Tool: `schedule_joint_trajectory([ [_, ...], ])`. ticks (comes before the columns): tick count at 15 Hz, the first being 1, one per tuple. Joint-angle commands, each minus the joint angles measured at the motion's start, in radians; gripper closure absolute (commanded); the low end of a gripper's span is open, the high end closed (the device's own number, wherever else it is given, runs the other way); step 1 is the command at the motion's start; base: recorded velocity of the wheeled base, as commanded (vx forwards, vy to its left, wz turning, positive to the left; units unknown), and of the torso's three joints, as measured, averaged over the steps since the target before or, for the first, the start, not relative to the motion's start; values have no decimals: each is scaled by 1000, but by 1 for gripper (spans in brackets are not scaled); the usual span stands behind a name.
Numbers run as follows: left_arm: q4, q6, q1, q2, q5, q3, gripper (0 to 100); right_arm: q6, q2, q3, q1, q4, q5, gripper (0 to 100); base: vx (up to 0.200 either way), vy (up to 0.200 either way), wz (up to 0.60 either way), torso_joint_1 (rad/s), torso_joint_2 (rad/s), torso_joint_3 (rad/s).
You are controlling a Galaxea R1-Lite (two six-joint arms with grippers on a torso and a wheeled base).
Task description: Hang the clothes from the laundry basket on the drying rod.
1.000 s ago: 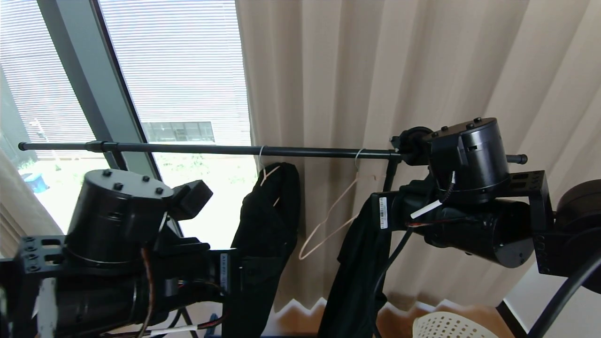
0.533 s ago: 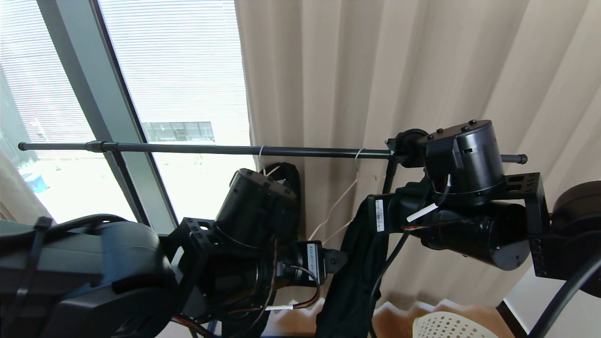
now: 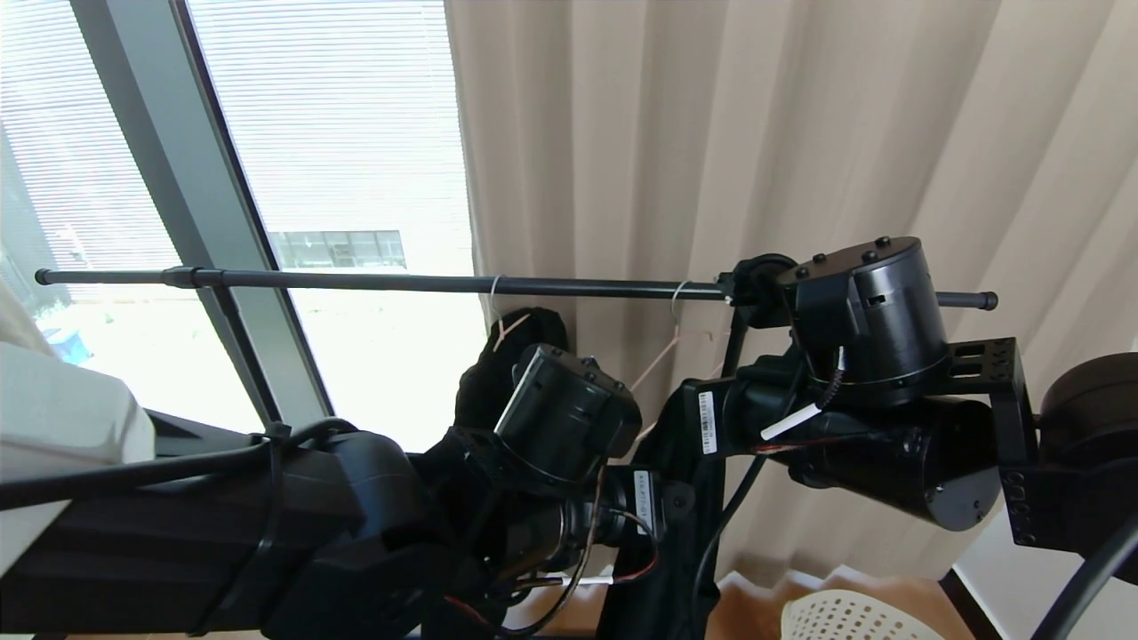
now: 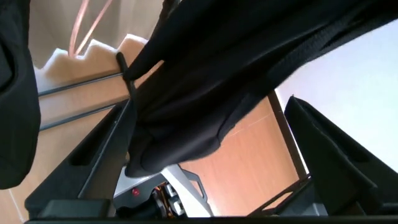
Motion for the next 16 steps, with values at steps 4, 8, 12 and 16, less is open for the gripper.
schedule_joint_trajectory([
  [4, -1, -4, 12, 66, 70, -36, 0, 0, -13, 1, 1, -1, -5, 100, 0, 0, 0, 0, 0, 0],
  [8, -1, 2, 12, 124, 138, -78, 0, 0, -28, 1, 1, -1, -7, 100, 0, 0, 0, 0, 0, 0],
  [12, -1, 5, 6, 170, 165, -76, 0, -5, -65, -2, 1, 1, -8, 100, 0, 0, 0, 0, 0, 0],
  [16, 2, 7, -14, 204, 182, -65, 0, -8, -85, -6, -4, 4, -8, 100, 0, 0, 0, 0, 0, 0],
])
